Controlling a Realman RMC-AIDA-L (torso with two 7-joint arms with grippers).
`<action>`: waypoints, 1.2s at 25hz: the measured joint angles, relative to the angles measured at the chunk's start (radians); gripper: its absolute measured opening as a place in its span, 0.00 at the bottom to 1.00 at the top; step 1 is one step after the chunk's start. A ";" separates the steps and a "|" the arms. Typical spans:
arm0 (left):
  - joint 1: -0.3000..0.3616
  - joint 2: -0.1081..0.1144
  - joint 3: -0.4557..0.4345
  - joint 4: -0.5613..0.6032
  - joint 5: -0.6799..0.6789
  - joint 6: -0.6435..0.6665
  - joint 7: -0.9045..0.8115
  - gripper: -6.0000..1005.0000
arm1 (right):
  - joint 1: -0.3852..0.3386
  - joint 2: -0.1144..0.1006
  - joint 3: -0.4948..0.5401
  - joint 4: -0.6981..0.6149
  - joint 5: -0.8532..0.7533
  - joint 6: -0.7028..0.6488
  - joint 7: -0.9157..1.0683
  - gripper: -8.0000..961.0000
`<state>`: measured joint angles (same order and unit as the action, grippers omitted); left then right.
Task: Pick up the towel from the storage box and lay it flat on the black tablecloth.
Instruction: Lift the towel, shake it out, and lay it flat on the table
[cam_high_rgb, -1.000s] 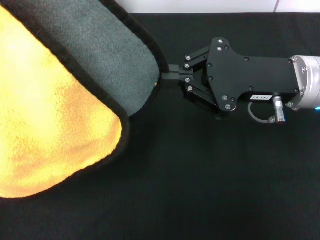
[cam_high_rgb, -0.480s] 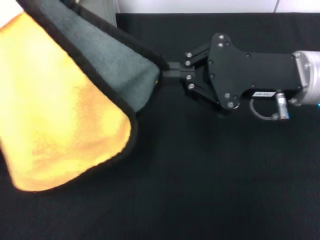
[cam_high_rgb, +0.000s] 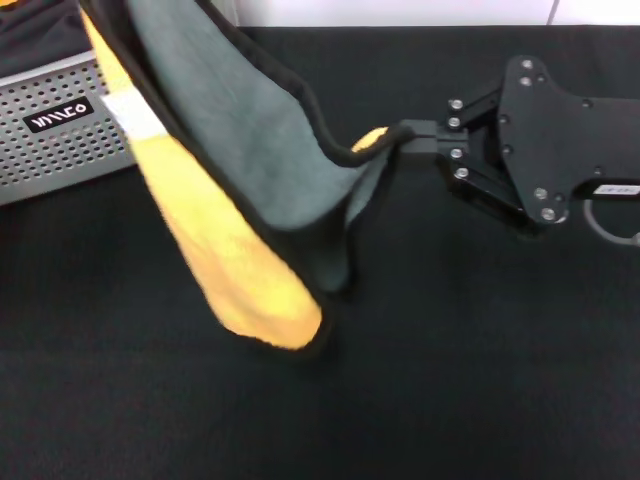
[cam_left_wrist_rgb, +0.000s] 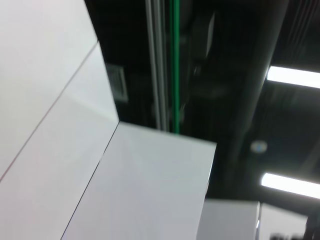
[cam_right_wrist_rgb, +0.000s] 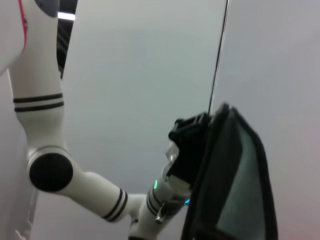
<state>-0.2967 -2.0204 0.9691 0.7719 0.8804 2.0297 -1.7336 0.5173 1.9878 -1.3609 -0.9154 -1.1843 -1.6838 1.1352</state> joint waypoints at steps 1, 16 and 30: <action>0.004 0.003 0.000 0.000 0.023 0.000 0.018 0.03 | -0.022 0.004 0.015 -0.044 -0.023 0.001 0.024 0.02; 0.084 0.061 -0.003 -0.037 0.211 0.002 0.268 0.03 | -0.271 0.025 0.182 -0.426 -0.087 -0.105 0.274 0.02; 0.198 0.051 0.225 0.125 0.178 0.010 0.371 0.03 | -0.324 0.028 0.287 -0.425 -0.030 -0.383 0.352 0.02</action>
<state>-0.0985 -1.9693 1.1939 0.8971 1.0584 2.0397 -1.3630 0.1934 2.0160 -1.0739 -1.3404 -1.2138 -2.0668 1.4872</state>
